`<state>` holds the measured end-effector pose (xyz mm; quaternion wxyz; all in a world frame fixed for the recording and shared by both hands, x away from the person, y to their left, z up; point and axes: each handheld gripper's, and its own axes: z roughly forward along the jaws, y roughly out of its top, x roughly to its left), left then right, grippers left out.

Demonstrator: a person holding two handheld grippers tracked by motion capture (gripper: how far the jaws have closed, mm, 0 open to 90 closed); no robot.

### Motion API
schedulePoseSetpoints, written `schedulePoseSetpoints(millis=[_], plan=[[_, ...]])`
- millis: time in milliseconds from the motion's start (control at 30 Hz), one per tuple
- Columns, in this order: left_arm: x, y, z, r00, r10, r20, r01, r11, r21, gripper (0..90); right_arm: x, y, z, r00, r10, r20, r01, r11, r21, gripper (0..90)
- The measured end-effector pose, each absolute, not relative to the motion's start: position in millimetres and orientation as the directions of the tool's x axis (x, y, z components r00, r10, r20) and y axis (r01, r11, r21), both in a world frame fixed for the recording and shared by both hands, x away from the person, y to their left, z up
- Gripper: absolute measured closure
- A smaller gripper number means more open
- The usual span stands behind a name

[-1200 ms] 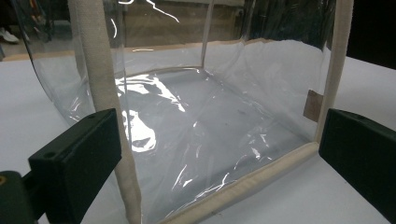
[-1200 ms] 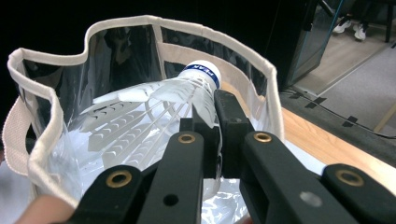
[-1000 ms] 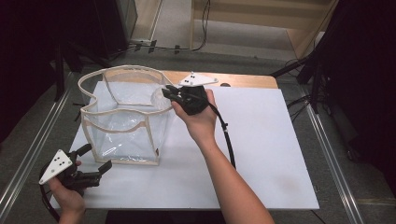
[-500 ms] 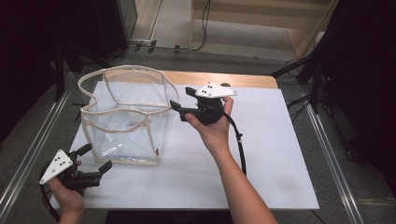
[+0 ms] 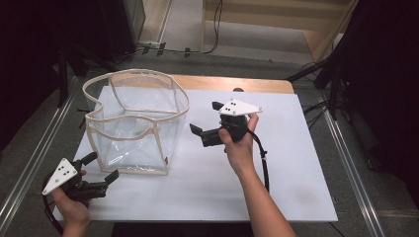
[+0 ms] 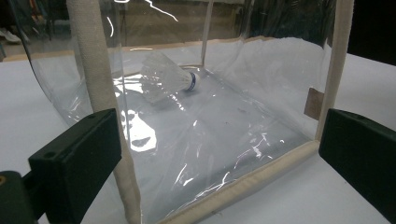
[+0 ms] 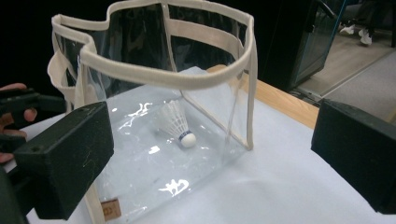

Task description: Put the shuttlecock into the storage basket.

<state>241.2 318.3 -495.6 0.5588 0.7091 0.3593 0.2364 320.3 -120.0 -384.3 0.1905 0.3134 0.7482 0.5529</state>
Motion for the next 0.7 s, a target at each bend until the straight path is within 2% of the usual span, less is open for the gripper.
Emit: schedulePoseSetpoints(millis=[700], plan=[[241.2,318.1,-495.8,0.628,0.775,-0.065,0.245,-0.118,0.962,0.0,300.3,-157.9,-405.1,-0.676,0.734,0.059,0.283,0.185,0.941,0.0]])
